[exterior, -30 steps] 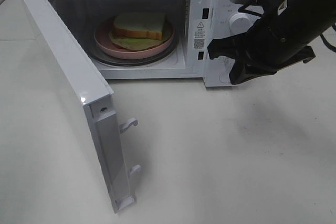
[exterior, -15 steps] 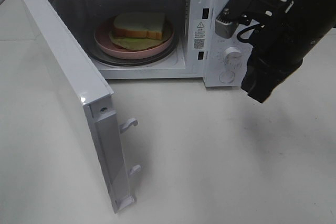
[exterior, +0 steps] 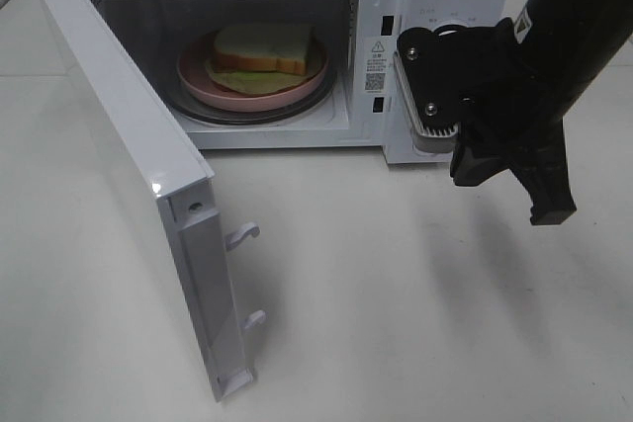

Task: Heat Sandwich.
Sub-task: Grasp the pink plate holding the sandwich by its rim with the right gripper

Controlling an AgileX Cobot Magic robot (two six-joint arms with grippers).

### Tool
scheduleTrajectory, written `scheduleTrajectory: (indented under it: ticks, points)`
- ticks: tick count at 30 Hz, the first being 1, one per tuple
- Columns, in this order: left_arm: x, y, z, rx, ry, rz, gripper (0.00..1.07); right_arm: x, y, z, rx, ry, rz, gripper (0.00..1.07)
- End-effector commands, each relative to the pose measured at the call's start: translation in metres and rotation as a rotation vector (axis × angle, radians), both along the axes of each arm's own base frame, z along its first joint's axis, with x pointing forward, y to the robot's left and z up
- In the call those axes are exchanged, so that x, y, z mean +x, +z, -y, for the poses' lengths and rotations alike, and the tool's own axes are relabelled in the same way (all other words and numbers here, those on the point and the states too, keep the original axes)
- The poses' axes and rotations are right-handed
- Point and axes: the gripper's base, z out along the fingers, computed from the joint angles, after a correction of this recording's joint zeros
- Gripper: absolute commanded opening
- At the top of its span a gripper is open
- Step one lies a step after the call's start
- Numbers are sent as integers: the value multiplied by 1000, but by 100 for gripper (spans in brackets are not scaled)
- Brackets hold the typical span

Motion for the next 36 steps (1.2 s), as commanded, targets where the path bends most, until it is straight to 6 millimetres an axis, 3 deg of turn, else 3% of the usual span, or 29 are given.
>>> scheduleTrajectory:
  ticks: [1,5,7,9,10,11,12,14,16,36]
  points:
    - [-4,-1,1,-8,-3,25,100,-1,2,-5,-56,82,48,12]
    - [-4,-1,1,-8,-3,25,100,0,2,-6,-58,87,60,26]
    - [-4,-1,1,-8,-3,25,100,0,2,-6,-56,82,60,46]
    - [-4,-1,1,-8,-3,25,100,0,2,-6,-54,77,62,52]
    - [-4,-1,1,-8,-3,25,100,0,2,-6,-41,45,66,67]
    - [-4,-1,1,-8,-3,25,100,1,2,-7,-31,26,72,75]
    - [-4,-1,1,-8,-3,25,100,1,2,-7,-31,26,72,75]
    - [-4,-1,1,-8,-3,25,100,2,3,-10,-1,-18,89,93]
    - [-4,-1,1,-8,-3,25,100,2,3,-11,9,-31,97,99]
    - [-4,-1,1,-8,-3,25,100,12,3,-17,30,58,183,96]
